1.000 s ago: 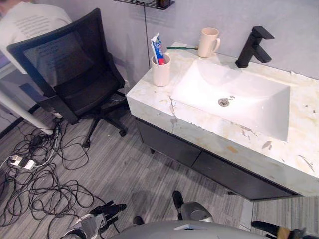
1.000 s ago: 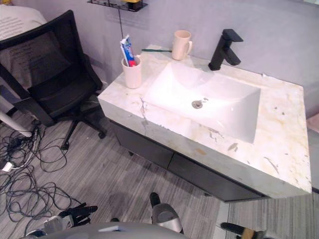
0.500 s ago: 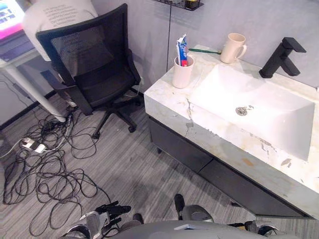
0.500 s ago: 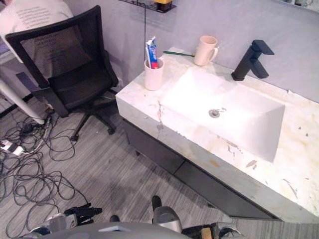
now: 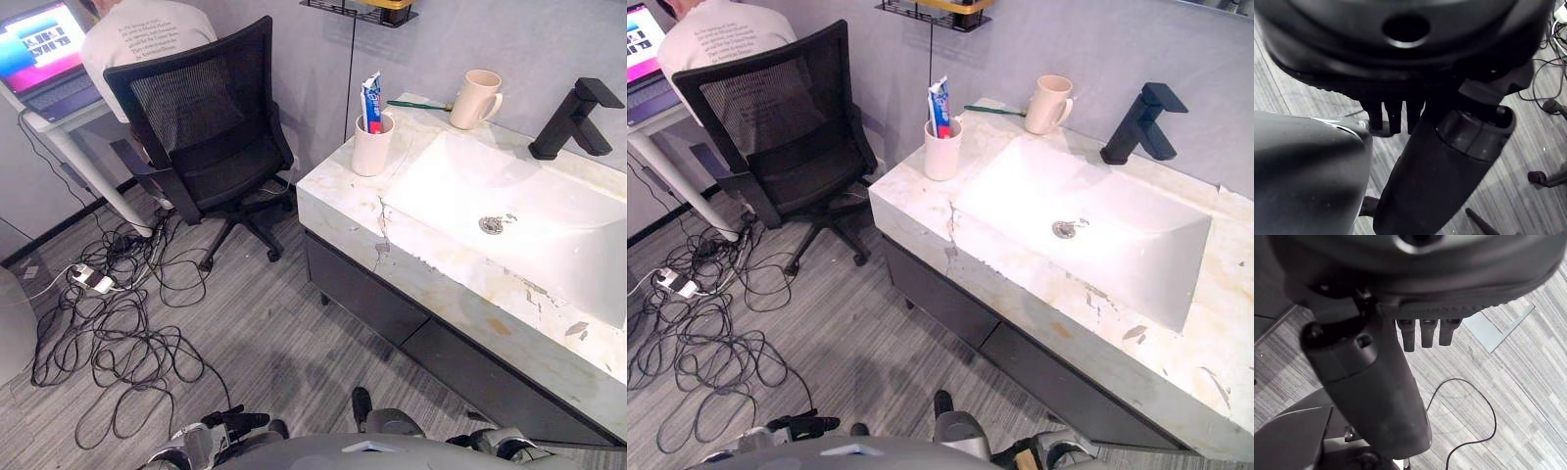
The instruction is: Organize the bathroom.
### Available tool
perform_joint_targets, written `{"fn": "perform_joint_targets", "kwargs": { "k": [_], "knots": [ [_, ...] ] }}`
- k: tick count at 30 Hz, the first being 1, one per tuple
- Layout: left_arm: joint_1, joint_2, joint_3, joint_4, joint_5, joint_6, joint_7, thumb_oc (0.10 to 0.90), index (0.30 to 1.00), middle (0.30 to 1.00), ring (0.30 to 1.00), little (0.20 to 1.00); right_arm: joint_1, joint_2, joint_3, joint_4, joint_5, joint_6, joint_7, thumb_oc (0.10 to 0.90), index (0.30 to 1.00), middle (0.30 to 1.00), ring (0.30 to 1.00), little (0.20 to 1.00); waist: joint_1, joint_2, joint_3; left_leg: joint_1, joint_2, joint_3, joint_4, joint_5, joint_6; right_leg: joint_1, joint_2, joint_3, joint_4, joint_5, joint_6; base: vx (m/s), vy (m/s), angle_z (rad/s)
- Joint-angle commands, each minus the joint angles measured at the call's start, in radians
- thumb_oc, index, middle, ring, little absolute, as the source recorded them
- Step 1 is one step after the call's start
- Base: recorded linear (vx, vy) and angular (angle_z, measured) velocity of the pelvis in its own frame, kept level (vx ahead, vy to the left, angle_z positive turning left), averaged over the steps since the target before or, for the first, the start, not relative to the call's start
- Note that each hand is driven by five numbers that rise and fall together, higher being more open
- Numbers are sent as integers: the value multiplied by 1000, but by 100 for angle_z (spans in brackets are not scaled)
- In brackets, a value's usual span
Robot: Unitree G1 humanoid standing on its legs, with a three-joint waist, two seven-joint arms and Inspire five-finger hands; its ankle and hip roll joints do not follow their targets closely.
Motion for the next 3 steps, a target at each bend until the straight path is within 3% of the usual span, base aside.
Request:
{"fn": "perform_joint_targets", "kwargs": {
  "k": [1, 3],
  "knots": [
    [-20, 34, -3, 15, 8, -4, -1, 800, 900, 900, 900, 900, -32, 4, 30, 46, 4, 22, -7, 800, 900, 900, 900, 900, 5, -57, 9, -9, -21, 65, 159, -102, 28, -12, -2, 30, 51, -87, 34, 0, 0, 0],
    [-18, 35, -3, 27, 27, 0, 1, 800, 900, 900, 900, 900, -29, 3, 28, 45, -1, 24, 1, 800, 900, 900, 900, 900, 5, -58, 10, -10, -22, 64, 161, -103, 28, -9, -1, 30, 50, -88, 34, 0, 0, 0]
  ]
}}
